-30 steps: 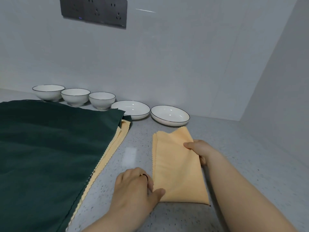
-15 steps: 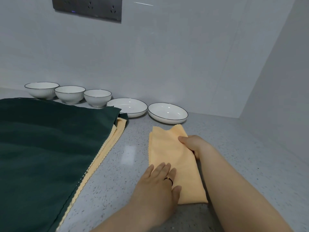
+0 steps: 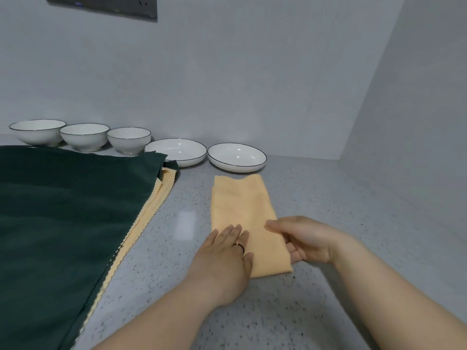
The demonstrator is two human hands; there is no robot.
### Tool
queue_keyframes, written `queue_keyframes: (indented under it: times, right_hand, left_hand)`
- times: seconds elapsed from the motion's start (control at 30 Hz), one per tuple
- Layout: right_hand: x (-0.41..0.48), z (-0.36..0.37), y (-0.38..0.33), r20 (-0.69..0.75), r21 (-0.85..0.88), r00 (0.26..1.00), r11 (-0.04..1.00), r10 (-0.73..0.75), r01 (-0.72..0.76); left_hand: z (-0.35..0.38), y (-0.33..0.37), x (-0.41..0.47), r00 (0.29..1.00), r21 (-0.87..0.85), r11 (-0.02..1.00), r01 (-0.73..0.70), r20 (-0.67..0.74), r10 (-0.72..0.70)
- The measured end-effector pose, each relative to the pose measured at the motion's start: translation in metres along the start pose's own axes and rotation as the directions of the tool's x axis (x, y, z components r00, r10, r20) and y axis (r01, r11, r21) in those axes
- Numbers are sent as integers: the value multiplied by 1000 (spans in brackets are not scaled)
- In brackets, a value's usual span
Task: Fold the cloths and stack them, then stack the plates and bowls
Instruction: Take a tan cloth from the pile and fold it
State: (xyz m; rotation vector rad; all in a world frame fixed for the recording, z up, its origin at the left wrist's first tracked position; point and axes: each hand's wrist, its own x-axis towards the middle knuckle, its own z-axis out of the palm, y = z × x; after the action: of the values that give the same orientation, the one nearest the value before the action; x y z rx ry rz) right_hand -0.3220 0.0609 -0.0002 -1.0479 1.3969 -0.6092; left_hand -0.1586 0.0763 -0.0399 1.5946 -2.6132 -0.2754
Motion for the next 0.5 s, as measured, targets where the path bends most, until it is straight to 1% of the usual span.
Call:
queue_keyframes:
  times: [0.1, 0.13, 0.23, 0.27, 0.33, 0.43, 0.5]
  right_hand:
    - [-19, 2, 2, 20, -8, 999, 999, -42, 42]
    - [-24, 3, 2, 22, -47, 998, 997, -59, 60]
    - [-32, 5, 5, -30, -304, 992, 947, -122, 108]
    - [-33, 6, 7, -48, -335, 989, 935, -136, 113]
    - [-38, 7, 14, -100, -335, 984, 936, -150, 109]
    - [-43, 9, 24, -247, -309, 953, 946, -176, 95]
    - [-45, 12, 27, -312, -352, 930, 933, -195, 78]
  left_hand:
    - [-1, 1, -2, 1000, -1, 1000, 19, 10, -19]
    - [-2, 1, -2, 1000, -5, 1000, 22, 7, -22]
    - [-4, 3, -4, 1000, -18, 999, 30, -4, -30]
    - [-5, 4, -5, 999, -15, 999, 34, -2, -34]
    - [-6, 5, -6, 999, -17, 999, 41, 1, -41]
    - [-6, 5, -6, 999, -17, 999, 43, 3, -43]
    - [-6, 5, -6, 999, -15, 999, 48, 2, -48]
